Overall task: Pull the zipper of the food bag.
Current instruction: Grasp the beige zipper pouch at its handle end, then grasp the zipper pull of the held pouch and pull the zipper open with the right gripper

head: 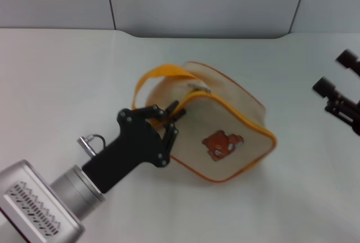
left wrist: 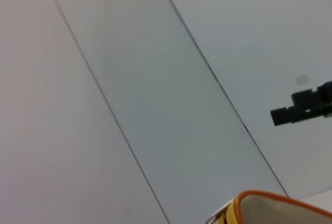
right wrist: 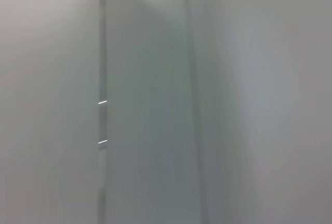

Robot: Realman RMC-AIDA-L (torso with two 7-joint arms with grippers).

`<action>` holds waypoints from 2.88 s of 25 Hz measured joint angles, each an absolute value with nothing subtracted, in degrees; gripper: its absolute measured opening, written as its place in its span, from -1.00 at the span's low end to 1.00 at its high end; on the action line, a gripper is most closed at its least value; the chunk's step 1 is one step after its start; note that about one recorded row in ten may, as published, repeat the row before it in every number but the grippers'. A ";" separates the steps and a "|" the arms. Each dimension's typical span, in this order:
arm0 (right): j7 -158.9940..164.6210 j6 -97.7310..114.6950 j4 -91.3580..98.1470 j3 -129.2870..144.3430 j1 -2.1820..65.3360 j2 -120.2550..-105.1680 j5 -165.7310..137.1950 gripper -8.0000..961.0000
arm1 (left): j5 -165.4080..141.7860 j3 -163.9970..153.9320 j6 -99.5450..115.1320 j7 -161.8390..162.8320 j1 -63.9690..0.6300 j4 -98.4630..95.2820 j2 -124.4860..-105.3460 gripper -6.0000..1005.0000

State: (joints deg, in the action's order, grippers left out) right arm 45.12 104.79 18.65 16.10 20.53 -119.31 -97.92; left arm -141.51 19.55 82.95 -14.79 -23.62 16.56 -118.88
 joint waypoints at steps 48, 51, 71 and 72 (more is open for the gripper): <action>-29.91 93.75 -20.84 7.74 25.64 -119.88 -100.81 0.70 | -142.91 19.04 88.41 -30.85 -28.55 10.20 -119.01 -0.84; -30.06 93.95 -21.11 6.31 25.93 -119.88 -100.81 0.70 | -142.91 19.00 88.42 -30.85 -28.61 10.20 -119.01 -0.84; -30.57 89.27 -20.59 5.50 22.88 -119.89 -106.99 0.70 | -142.91 19.46 88.47 -30.80 -28.69 10.13 -119.00 -0.81; -30.58 89.17 -20.43 5.47 22.79 -119.89 -106.99 0.70 | -142.91 19.48 88.47 -30.78 -28.69 10.14 -119.00 -0.81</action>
State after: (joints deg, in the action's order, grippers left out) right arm -30.58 89.17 -20.43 5.47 22.79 -119.89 -106.99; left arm -142.91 19.48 88.47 -30.78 -28.69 10.14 -119.00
